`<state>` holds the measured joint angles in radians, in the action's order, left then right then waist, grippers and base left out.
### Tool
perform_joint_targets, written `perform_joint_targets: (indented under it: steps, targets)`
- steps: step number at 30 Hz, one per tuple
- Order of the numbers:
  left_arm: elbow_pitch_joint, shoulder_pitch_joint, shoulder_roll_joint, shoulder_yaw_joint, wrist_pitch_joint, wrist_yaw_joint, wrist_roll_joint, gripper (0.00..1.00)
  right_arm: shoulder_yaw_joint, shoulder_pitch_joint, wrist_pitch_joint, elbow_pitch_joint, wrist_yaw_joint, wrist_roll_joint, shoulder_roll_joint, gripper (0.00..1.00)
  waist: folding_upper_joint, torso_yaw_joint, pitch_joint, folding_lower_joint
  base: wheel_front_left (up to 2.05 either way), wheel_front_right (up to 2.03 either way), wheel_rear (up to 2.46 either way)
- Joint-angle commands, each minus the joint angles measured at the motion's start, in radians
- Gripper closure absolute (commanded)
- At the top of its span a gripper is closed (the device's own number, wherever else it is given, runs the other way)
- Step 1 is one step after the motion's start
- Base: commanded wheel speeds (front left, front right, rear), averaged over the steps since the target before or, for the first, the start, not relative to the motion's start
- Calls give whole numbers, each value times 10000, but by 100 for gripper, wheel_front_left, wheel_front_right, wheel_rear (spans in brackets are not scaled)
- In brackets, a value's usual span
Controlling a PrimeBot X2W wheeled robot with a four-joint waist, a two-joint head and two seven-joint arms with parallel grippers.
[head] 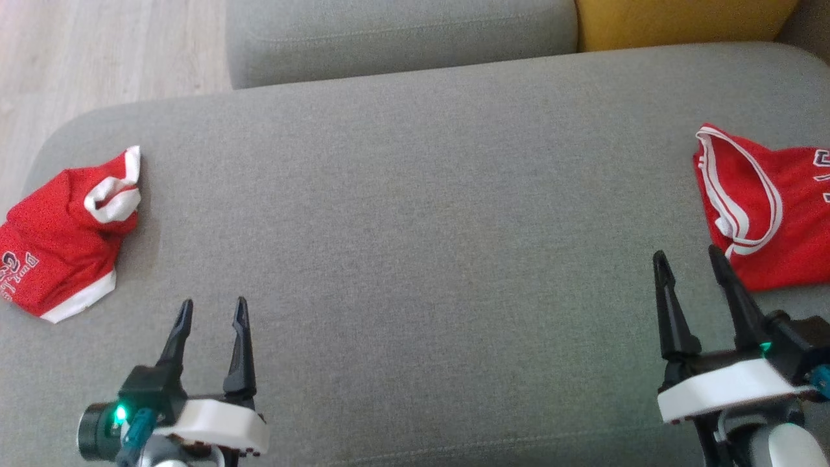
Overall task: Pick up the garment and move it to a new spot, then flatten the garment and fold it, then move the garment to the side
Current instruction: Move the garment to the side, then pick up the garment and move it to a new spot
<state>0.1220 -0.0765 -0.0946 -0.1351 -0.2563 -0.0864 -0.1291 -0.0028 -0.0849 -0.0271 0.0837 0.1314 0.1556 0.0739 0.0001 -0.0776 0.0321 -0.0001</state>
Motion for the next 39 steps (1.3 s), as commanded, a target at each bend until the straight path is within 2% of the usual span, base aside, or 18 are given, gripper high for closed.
perform_joint_targets:
  steps: [1,30,35,39]
  targets:
    - [-260,303,-111,281,-41,3,-41,0,207,130,76,397,-7,-34,-6,0,-1,13,-104,1,0,0,0]
    - [-259,538,-256,129,-8,-219,-134,0,271,214,153,406,-7,89,-51,0,-1,154,37,1,0,0,0]
    - [-255,632,-261,117,-19,-237,-171,0,198,201,163,439,-7,47,-31,0,-1,399,73,1,0,0,0]
    - [-267,755,-217,121,-30,-267,-231,0,191,157,218,587,-7,-26,-5,0,-1,845,120,1,0,0,0]
